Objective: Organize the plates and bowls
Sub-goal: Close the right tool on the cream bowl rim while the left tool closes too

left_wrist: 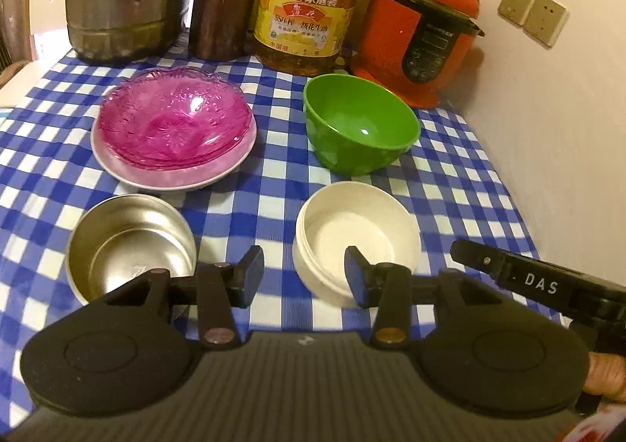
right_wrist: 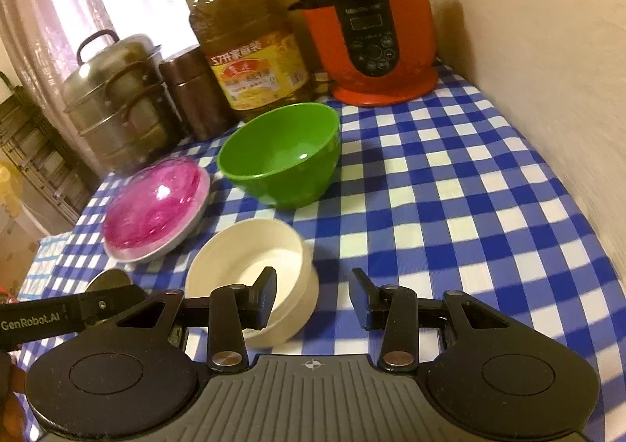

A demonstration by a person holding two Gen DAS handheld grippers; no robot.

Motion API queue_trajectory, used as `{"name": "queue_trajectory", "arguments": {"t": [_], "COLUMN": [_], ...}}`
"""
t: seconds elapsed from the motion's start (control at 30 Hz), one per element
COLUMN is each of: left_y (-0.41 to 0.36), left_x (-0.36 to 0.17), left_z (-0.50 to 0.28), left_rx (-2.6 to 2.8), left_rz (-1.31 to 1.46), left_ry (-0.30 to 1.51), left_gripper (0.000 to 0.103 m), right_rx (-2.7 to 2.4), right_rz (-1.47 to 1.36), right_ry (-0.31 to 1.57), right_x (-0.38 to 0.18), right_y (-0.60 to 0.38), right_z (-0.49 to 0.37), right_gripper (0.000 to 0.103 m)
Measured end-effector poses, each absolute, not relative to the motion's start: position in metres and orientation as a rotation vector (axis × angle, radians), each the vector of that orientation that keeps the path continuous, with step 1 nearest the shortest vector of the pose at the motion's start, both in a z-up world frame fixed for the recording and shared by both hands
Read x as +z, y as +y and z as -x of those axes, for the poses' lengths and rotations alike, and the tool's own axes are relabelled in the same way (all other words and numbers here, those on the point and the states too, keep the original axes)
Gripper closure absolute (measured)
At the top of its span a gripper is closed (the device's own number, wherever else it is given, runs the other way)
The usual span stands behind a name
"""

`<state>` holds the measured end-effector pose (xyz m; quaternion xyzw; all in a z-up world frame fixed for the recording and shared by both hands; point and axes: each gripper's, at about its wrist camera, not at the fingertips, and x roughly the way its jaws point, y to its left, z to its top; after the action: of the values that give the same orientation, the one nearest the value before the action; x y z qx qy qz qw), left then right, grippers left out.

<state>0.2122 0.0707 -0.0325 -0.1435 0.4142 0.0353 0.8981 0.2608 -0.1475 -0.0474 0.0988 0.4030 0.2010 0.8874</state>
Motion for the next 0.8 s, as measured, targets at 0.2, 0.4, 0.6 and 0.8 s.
{"name": "queue_trajectory", "arguments": {"t": [0.2,0.4,0.6,0.8], "left_y": [0.071,0.069,0.07,0.071], "left_x": [-0.053,-0.074,-0.09,-0.1], "left_z": [-0.237,-0.252,-0.26,-0.264], "left_rx": [0.085,0.085,0.1,0.094], "left_rz": [0.303,0.314,0.329,0.342], "left_ry": [0.869,0.89,0.897,0.905], "left_gripper": [0.062,0.062,0.064,0.07], "right_rx": [0.444,0.466,0.495,0.495], "right_rz": [-0.172,-0.135,-0.144,-0.136], "right_ry": [0.851,0.88,0.931,0.957], "right_x": [-0.058,-0.068,-0.08,-0.087], "right_y": [-0.139,-0.128,-0.125,-0.123], "right_z": [-0.285,-0.297,-0.31,-0.314], "right_gripper": [0.062,0.062,0.062,0.062]}}
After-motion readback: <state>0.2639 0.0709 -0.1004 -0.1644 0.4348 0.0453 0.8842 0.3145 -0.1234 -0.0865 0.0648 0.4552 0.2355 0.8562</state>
